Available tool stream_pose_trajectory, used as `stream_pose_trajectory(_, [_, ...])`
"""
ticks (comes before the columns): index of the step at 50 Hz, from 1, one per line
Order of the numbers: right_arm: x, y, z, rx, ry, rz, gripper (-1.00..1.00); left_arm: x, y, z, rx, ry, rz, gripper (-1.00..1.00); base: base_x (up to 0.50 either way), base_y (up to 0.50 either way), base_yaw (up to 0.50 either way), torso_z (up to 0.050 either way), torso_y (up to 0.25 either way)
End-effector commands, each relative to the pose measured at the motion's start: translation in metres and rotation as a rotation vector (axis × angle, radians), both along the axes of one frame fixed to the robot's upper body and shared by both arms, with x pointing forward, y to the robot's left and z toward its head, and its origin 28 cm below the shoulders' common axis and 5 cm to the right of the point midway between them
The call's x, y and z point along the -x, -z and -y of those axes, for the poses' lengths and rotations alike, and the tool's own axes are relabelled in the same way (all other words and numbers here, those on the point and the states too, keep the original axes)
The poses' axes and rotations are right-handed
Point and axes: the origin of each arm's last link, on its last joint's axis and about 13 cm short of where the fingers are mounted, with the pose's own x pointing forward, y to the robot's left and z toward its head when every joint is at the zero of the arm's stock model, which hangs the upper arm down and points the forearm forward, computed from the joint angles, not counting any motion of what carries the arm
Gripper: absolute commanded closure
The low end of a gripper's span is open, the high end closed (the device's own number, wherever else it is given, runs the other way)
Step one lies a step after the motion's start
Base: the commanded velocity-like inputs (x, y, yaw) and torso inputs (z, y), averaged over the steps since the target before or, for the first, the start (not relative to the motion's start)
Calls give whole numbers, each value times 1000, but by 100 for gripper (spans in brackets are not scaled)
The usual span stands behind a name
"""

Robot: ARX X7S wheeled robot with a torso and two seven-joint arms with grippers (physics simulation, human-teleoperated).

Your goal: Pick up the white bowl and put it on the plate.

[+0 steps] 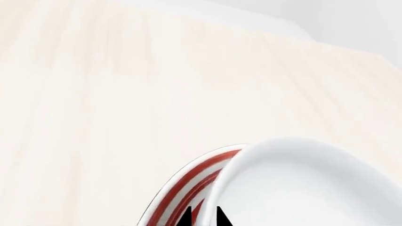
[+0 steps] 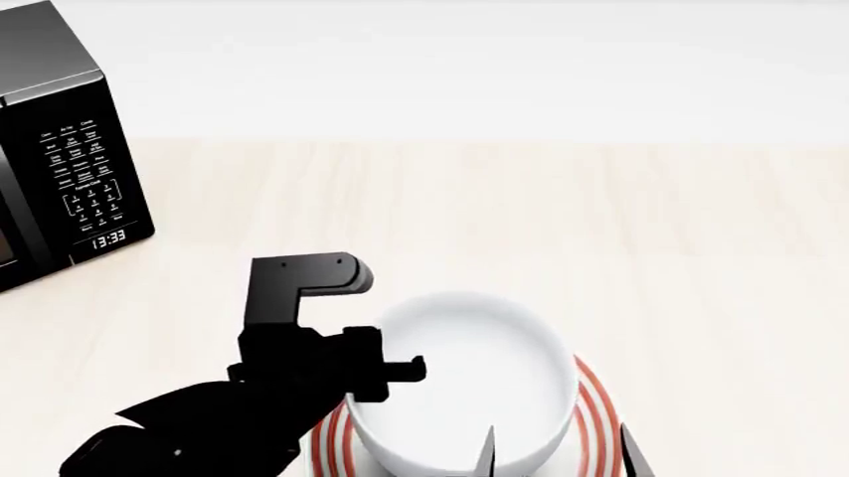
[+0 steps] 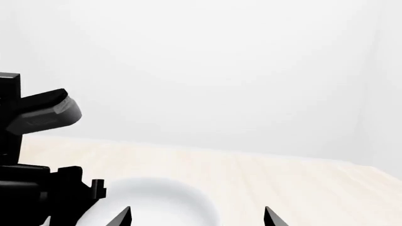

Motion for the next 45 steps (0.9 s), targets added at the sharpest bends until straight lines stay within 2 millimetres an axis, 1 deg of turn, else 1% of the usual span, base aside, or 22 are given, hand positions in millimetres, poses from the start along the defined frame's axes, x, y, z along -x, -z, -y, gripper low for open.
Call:
stream_pose_trajectory(1, [0,-1,0,-1,-3,1,-100,-3,-1,1,11,-3,12,100,0,0,0,0,0])
stream_pose_trajectory(15, [0,0,-1,-1,-5,1,-100,-2,4,1,3,2,2,100,0,0,0,0,0])
stream_pose_trajectory(16, [0,0,-1,-1,-5,1,-100,-2,3,0,4,2,3,-100,0,0,0,0,0])
stream_pose_trajectory(19, [0,0,-1,-1,-7,1,-100,-2,-2,-2,14,0,20,-100,0,0,0,0,0])
stream_pose_trajectory(27, [0,1,-2,0,-12,-2,-100,1,-11,-9,-67,-13,106,-100,0,0,0,0,0])
stream_pose_trajectory(29, [0,1,-2,0,-11,-2,-100,3,-18,-13,-101,-21,159,-100,0,0,0,0,0])
stream_pose_trajectory(32, [0,-1,-1,0,-4,3,-100,7,-33,-22,-150,-58,266,-100,0,0,0,0,0])
stream_pose_trajectory(34, [1,-5,0,-2,3,12,-100,12,-43,-29,-179,-106,368,-100,0,0,0,0,0])
stream_pose_trajectory(35, [1,-7,1,-4,8,19,-100,17,-45,-32,-218,-85,413,-100,0,0,0,0,0])
stream_pose_trajectory(36, [1,-12,2,-7,13,32,-100,24,-47,-37,-219,-105,443,-100,0,0,0,0,0])
stream_pose_trajectory(38, [2,-16,3,-8,17,44,-100,31,-49,-42,-232,-112,475,-100,0,0,0,0,0])
stream_pose_trajectory(40, [0,-17,4,-4,17,51,-100,37,-49,-48,-205,-124,463,-100,0,0,0,0,0])
stream_pose_trajectory(43, [2,-19,4,-5,19,57,-100,43,-47,-53,-209,-132,465,-100,0,0,0,0,0])
stream_pose_trajectory(45, [4,-25,4,-4,15,73,-100,49,-50,-58,-183,-141,461,-100,0,0,0,0,0])
